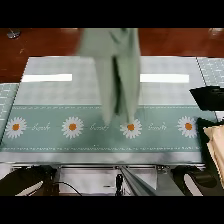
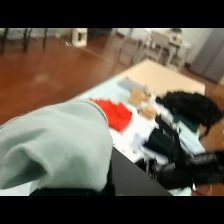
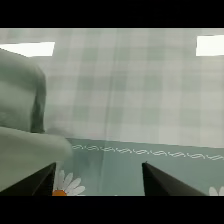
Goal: Fold the shirts.
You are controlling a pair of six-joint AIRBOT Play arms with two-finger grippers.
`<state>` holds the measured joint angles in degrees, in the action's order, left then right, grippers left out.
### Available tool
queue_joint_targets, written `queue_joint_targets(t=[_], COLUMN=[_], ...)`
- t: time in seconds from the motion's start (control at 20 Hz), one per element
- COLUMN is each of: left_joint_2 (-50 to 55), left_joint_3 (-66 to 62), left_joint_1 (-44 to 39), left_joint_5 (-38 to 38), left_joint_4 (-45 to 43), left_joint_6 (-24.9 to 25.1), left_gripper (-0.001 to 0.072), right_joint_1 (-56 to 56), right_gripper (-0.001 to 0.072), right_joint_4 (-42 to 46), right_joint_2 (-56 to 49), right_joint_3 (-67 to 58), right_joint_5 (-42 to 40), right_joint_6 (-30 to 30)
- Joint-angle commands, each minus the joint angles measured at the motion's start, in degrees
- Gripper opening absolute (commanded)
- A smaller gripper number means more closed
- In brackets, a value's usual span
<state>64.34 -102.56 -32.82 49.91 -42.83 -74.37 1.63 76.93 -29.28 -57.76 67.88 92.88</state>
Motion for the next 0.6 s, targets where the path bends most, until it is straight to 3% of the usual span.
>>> queue_joint_targets(t=[0.0, 0.15, 0.45, 0.5, 0.55], left_joint_2=[0.76, -0.31, -0.48, -0.39, -0.33], left_joint_3=[9.14, 24.81, 54.75, 57.66, 58.75], left_joint_1=[-5.53, -1.95, 9.51, 10.84, 11.98], left_joint_5=[0.20, 3.19, 11.26, 11.52, 12.79], left_joint_4=[-7.02, -11.72, -12.85, -12.48, -12.79], left_joint_6=[-2.51, -7.26, -7.37, -7.37, -7.30], left_gripper=[0.0034, 0.0035, 0.0037, 0.0118, 0.0454], right_joint_1=[-0.02, -0.02, -0.02, -0.02, -0.04], right_gripper=[0.0620, 0.0620, 0.0620, 0.0620, 0.0620], right_joint_4=[0.17, 0.57, 0.66, 0.20, -0.39], right_joint_2=[0.26, 0.09, 0.02, -0.50, -1.79], right_joint_3=[0.02, 0.15, 13.31, 16.44, 18.88], right_joint_5=[0.59, 1.64, -0.26, -1.64, -2.58], right_joint_6=[0.09, 0.09, 2.16, 3.45, 5.79])
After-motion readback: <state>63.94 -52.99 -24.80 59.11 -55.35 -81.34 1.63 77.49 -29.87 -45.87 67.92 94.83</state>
